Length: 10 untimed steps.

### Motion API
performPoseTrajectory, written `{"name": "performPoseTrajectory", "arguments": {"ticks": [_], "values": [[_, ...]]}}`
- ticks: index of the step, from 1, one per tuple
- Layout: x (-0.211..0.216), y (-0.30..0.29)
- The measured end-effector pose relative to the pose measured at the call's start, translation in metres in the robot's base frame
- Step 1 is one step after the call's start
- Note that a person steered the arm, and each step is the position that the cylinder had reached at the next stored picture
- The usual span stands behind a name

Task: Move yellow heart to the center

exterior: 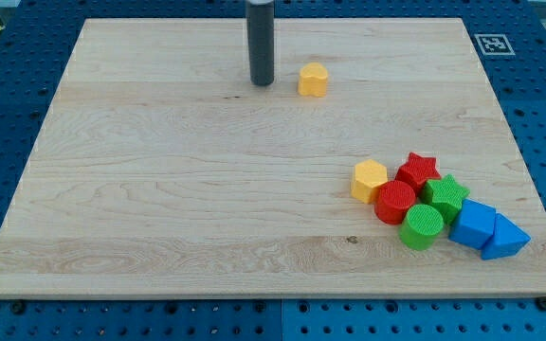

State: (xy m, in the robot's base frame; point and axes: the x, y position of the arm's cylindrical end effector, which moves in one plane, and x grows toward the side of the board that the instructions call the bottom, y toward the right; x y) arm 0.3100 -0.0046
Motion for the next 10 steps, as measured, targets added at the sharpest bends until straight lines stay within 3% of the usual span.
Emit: {"name": "performPoseTrajectory", "arguments": {"ticks": [1, 2, 8, 10], "values": [[-0.011, 0.067], [-0.009, 0.084], [0.011, 0.044], [0.043, 0.042]]}}
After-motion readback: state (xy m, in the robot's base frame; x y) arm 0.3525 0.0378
